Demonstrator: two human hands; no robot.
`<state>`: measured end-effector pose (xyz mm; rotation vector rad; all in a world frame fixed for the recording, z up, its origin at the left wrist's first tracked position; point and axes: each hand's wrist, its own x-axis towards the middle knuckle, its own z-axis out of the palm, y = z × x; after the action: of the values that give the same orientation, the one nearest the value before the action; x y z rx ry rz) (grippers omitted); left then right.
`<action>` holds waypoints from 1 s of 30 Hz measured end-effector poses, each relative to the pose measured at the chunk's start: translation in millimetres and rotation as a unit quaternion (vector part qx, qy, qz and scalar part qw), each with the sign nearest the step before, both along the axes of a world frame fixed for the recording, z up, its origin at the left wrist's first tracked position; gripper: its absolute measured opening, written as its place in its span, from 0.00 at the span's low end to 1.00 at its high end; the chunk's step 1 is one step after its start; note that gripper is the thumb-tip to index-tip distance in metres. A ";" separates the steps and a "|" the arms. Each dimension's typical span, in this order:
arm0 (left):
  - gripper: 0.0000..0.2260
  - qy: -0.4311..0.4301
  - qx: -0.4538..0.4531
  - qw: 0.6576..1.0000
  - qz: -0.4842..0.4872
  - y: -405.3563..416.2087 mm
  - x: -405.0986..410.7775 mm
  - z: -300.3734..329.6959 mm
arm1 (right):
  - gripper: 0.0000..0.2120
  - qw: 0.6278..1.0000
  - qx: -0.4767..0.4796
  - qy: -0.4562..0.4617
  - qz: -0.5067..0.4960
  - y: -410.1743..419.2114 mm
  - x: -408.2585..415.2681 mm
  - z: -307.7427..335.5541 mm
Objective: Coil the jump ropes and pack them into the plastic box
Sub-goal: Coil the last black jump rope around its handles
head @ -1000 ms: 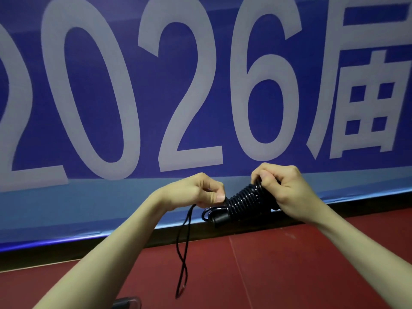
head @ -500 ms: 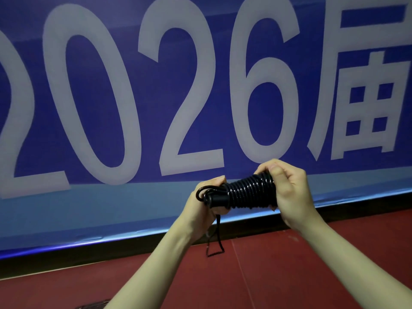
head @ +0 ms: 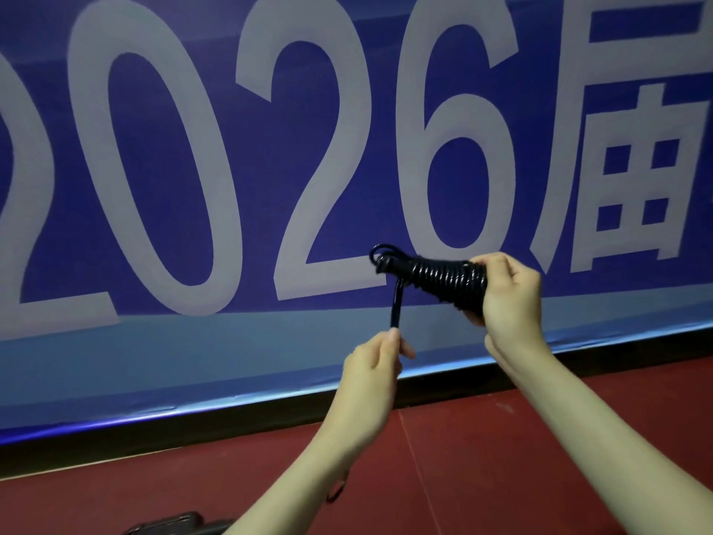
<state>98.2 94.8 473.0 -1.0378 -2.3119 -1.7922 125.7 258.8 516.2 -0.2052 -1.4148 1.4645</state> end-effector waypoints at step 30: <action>0.10 0.459 -0.276 0.835 0.130 -31.2 -26.2 83.3 | 0.16 0.904 0.424 -0.009 -0.056 10.5 -4.5 -9.1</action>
<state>72.0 63.7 556.4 -1.1772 -2.1230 -0.3141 121.2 269.3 507.0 0.2499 -1.8877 0.6483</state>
